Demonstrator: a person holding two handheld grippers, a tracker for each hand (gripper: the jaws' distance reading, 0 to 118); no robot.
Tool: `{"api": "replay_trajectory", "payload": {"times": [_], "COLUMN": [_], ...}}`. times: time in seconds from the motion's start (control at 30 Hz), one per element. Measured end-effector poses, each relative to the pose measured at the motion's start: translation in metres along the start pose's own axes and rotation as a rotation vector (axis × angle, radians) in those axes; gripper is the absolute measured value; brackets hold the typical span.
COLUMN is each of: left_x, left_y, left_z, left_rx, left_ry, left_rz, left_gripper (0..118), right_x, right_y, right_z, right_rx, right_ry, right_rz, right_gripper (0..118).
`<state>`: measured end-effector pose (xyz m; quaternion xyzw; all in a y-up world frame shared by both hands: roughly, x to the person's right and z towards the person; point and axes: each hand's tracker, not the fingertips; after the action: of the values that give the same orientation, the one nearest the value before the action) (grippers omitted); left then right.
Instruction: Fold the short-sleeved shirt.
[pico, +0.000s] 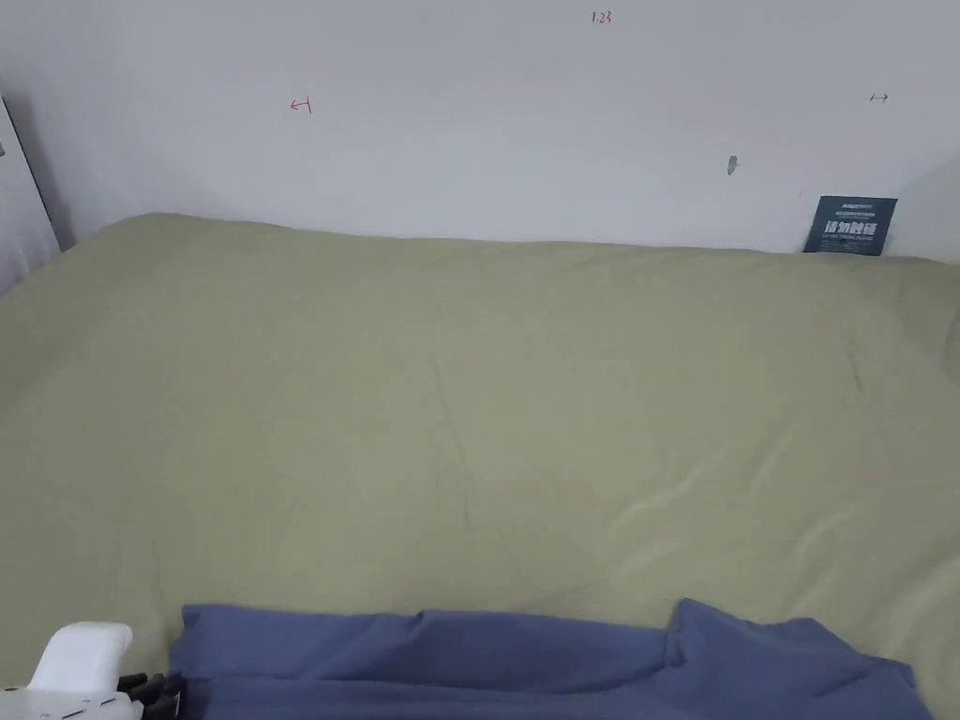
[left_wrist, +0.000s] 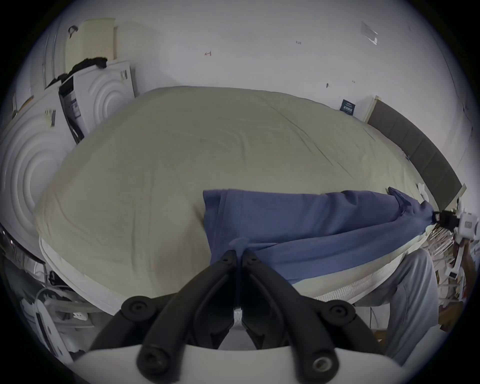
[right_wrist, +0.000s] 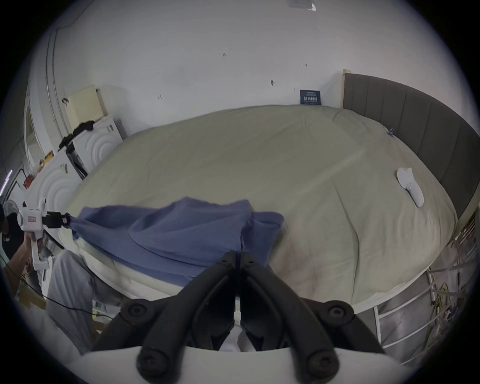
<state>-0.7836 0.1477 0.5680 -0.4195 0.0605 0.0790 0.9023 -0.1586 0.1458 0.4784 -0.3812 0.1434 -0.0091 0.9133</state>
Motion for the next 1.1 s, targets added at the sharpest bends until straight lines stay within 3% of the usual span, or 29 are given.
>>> {"api": "replay_trajectory", "payload": {"times": [0.1,0.13,0.17,0.2,0.23,0.27,0.3,0.4,0.5,0.57,0.63,0.67,0.7,0.73,0.77,0.97,1.1], "left_x": [0.002,0.002,0.002,0.001,0.003,0.006,0.011,0.029,0.060,0.073,0.091,0.101,0.110,0.118,0.125,0.136,0.134], "left_y": [-0.001,-0.001,0.001,0.002,0.003,0.005,0.008,0.028,0.054,0.066,0.077,0.081,0.080,0.080,0.080,0.071,0.067], "left_z": [0.002,0.003,0.004,0.005,0.008,0.014,0.020,0.044,0.070,0.078,0.090,0.094,0.097,0.098,0.098,0.091,0.091], "left_rx": [-0.002,-0.001,-0.007,-0.028,-0.020,0.037,0.018,0.131,0.282,0.392,0.475,0.518,0.581,0.611,0.632,0.637,0.618], "left_ry": [0.008,0.025,0.038,0.044,0.045,0.048,0.067,0.075,0.081,0.058,0.042,0.060,0.076,0.109,0.137,0.117,0.124], "left_rz": [0.007,0.000,-0.009,-0.025,-0.024,-0.018,-0.015,-0.022,-0.067,-0.060,-0.065,-0.071,-0.083,-0.104,-0.105,-0.092,-0.107], "left_gripper": [7,19,50,102,118,117,117,117,114,105,76,53,11,0,0,0,0], "right_x": [-0.002,-0.003,-0.003,0.003,0.004,0.004,0.004,-0.007,-0.027,-0.046,-0.076,-0.087,-0.097,-0.112,-0.121,-0.136,-0.143], "right_y": [-0.004,-0.005,-0.004,-0.006,-0.005,-0.004,-0.001,0.017,0.045,0.063,0.079,0.082,0.083,0.084,0.080,0.079,0.079], "right_z": [-0.007,-0.008,-0.008,-0.009,-0.009,-0.006,0.002,0.015,0.027,0.037,0.048,0.052,0.053,0.055,0.056,0.053,0.051], "right_rx": [-0.017,-0.028,-0.034,-0.040,-0.051,-0.040,0.048,0.063,0.189,0.283,0.387,0.460,0.499,0.526,0.579,0.600,0.601], "right_ry": [-0.014,-0.019,-0.023,-0.037,-0.044,-0.047,-0.050,-0.024,-0.010,0.016,-0.038,-0.060,-0.100,-0.131,-0.165,-0.139,-0.148], "right_rz": [0.016,0.023,0.019,0.012,-0.004,-0.019,-0.049,-0.079,-0.043,-0.030,0.009,0.029,0.040,0.059,0.056,0.019,0.037], "right_gripper": [5,9,25,70,105,118,114,114,114,107,64,36,5,5,4,4,4]}}
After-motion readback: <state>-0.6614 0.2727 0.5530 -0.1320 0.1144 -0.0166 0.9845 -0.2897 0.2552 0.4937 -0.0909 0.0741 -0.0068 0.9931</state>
